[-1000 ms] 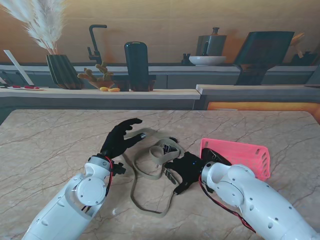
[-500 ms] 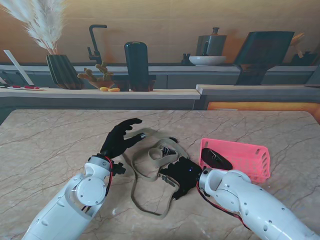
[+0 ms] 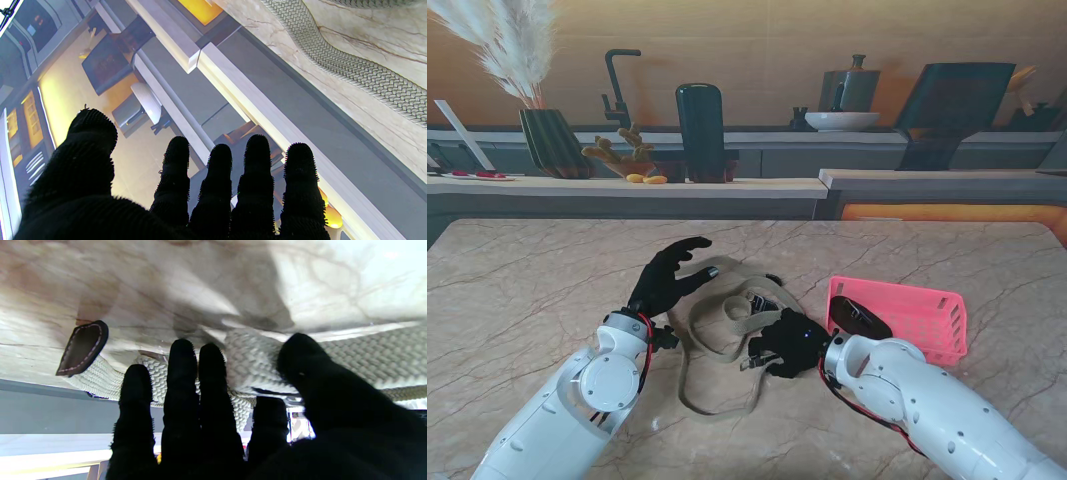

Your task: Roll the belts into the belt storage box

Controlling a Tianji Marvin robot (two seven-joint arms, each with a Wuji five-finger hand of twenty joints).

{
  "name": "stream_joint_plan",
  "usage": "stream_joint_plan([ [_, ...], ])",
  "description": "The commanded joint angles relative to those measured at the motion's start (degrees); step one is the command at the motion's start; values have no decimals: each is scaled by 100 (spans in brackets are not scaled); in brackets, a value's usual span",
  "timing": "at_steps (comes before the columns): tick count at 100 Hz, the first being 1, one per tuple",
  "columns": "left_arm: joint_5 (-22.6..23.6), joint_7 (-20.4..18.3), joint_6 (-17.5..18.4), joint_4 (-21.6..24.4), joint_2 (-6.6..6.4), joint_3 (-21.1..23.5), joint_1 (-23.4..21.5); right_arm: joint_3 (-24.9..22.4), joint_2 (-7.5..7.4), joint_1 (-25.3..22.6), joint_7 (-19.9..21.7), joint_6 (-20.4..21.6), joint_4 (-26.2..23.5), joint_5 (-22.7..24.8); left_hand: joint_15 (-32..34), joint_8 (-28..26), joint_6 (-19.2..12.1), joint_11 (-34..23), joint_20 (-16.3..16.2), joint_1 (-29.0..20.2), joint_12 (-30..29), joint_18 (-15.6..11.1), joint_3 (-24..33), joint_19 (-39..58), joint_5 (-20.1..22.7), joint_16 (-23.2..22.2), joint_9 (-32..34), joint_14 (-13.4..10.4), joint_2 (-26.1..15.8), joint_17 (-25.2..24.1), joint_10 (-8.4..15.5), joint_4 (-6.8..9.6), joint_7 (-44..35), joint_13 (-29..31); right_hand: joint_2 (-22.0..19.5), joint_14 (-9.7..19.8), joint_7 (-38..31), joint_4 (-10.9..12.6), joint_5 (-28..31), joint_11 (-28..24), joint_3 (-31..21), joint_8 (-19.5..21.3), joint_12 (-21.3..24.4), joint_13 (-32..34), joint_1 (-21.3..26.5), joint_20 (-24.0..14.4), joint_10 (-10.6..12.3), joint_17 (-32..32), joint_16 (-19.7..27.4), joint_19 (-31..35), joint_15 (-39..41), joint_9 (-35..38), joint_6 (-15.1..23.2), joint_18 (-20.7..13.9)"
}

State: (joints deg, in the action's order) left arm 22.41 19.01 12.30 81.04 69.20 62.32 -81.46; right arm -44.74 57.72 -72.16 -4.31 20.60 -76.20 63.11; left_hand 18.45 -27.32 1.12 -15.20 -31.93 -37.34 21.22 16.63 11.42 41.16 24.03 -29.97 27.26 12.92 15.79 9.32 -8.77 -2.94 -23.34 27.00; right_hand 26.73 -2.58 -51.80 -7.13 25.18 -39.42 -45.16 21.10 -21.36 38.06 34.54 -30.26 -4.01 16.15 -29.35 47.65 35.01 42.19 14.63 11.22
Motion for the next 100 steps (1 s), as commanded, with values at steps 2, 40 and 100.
stream_joint_plan([
  [2, -9, -5, -19, 19, 21, -7, -28, -25, 18, -129, 32, 20, 22, 3, -40, -74, -108, 155, -116, -129, -8, -5, -153, -93, 57, 10, 6, -85, -238, -75, -7, 208, 169, -138, -275, 225, -595, -284, 348, -168, 78, -164, -50, 306, 374, 201, 323, 44, -59, 217, 187, 630, 393, -57],
  [40, -94, -311, -48, 48, -34, -58, -12, -787, 90, -545, 524, 17, -452, -455, -38, -71, -85, 136, -108, -140, -4, 71, -139, -104, 247, 17, 279, -2, -163, -71, -60, 196, 148, -55, -25, 176, -1034, -381, 1613, 51, -436, -84, -50, 1189, 793, 254, 295, 376, -257, 357, 455, 2097, 729, 61],
  [100, -97, -421, 215, 205, -79, 17, -127, -1317, -334, -356, 4544, -311, -1331, -3837, -56, -71, -83, 192, -14, -124, 5, -53, -54, -196, 419, 33, 425, 15, -122, 23, -70, 182, 182, 5, -474, 42, -655, -62, 1635, -342, -167, 448, -688, 1037, 839, -311, -28, 541, -813, 62, 657, 1875, -7, -50],
])
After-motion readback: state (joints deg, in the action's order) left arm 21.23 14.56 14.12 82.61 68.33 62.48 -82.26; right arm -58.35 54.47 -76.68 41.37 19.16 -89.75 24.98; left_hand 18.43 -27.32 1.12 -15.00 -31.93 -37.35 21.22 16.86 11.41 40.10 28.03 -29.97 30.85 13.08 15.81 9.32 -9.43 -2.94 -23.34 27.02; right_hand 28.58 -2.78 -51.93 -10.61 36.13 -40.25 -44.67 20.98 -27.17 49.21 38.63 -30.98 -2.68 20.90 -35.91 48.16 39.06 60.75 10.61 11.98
